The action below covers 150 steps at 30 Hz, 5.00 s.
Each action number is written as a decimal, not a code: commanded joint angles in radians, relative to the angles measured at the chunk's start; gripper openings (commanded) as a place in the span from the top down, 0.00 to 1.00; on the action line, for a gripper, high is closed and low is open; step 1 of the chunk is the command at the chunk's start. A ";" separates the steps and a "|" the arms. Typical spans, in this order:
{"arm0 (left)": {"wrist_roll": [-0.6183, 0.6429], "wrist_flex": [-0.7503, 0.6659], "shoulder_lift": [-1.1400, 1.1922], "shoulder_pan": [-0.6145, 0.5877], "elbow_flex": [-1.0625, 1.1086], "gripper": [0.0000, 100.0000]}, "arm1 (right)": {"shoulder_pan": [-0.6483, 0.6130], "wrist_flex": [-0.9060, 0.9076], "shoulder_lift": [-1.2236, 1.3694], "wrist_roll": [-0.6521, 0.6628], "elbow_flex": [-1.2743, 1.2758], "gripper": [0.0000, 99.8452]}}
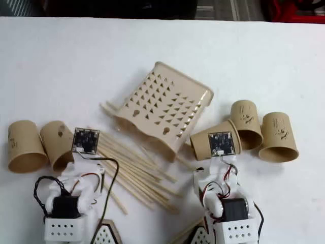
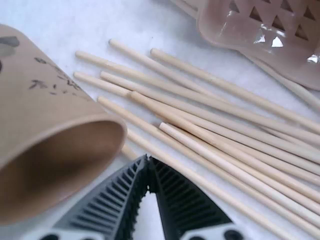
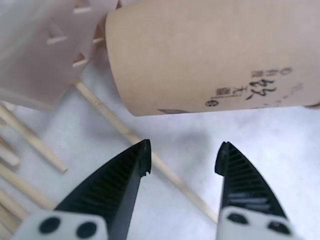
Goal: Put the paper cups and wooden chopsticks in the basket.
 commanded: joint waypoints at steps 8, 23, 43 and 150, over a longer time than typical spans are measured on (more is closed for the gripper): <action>-0.003 -0.018 -0.007 -0.004 -0.005 0.97 | 0.010 0.005 -0.008 0.003 0.009 0.78; -0.003 -0.018 -0.007 -0.004 -0.005 0.97 | 0.010 0.005 -0.008 0.003 0.009 0.78; -0.003 -0.018 -0.007 -0.004 -0.005 0.97 | 0.010 0.005 -0.008 0.003 0.009 0.78; -0.009 0.023 -0.007 -0.005 -0.005 0.97 | -0.415 0.243 1.218 0.583 -1.292 0.70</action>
